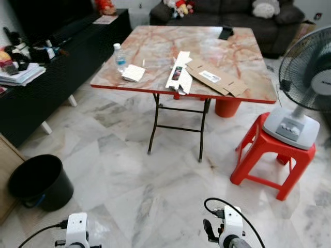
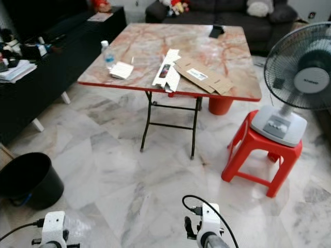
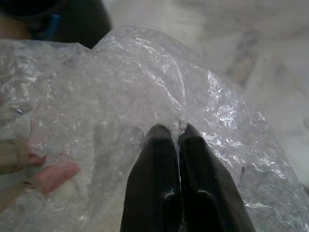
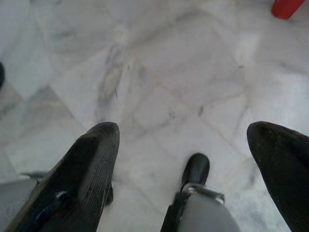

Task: Picking trash to rubbish bin

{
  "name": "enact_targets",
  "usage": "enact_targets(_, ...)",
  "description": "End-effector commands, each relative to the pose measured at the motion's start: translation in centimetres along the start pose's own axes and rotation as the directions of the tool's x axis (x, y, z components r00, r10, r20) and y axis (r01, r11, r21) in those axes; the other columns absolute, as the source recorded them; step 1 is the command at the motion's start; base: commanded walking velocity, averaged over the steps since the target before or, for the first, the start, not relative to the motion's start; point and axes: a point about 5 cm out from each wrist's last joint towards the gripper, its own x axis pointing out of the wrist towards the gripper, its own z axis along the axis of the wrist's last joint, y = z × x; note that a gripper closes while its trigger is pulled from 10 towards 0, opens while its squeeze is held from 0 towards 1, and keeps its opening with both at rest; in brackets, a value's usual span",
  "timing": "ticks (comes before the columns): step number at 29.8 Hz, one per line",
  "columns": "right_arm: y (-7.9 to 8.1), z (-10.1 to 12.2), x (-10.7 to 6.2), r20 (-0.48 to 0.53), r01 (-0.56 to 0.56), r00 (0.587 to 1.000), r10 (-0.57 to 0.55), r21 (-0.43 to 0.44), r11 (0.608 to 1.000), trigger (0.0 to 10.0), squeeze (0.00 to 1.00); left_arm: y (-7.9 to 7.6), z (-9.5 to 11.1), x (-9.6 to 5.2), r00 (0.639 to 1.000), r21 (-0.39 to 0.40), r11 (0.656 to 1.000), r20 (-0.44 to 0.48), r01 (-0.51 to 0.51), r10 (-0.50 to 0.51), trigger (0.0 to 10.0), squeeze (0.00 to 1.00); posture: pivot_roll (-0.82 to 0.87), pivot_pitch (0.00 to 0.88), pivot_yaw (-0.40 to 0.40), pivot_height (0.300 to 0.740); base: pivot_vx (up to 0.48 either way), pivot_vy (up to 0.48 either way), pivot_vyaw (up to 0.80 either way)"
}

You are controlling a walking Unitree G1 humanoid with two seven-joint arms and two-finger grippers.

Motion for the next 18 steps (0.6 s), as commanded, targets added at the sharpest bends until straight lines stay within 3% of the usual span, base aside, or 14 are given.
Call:
enact_targets(1, 0.2, -0.2, 0.0, -0.014, -0.007, 1.000, 0.007, -0.017, 1.000, 10.0, 0.00, 0.2, 0.2, 0.0, 1.000, -0.016, 1.000, 0.022, -0.021, 0.021, 10.0, 0.00, 0.04, 0.081, 0.032, 0.740, 0.000, 0.000, 0.79)
enact_targets(4, 0.1, -0.3, 0.0, -0.018, -0.003, 1.000, 0.003, -0.015, 1.000, 10.0, 0.00, -0.6, 0.8, 0.1, 0.999, 0.011, 1.000, 0.051, 0.017, -0.017, 10.0, 0.00, 0.04, 0.081, 0.032, 0.740, 0.000, 0.000, 0.58)
enact_targets(7, 0.1, -0.3, 0.0, -0.023, 0.001, 1.000, -0.001, -0.004, 1.000, 10.0, 0.00, -2.3, 2.0, 0.4, 0.992, 0.087, 0.993, 0.095, 0.075, -0.083, 10.0, 0.00, 0.04, 0.083, 0.032, 0.740, 0.000, 0.000, 0.00)
enact_targets(18, 0.3, 0.4, 0.2, -0.010, -0.004, 1.000, 0.004, 0.001, 1.000, 10.0, 0.00, -4.3, 3.8, 0.8, 0.982, 0.114, 0.986, 0.130, 0.121, -0.136, 10.0, 0.00, 0.03, 0.074, 0.030, 0.740, 0.000, 0.000, 0.00)
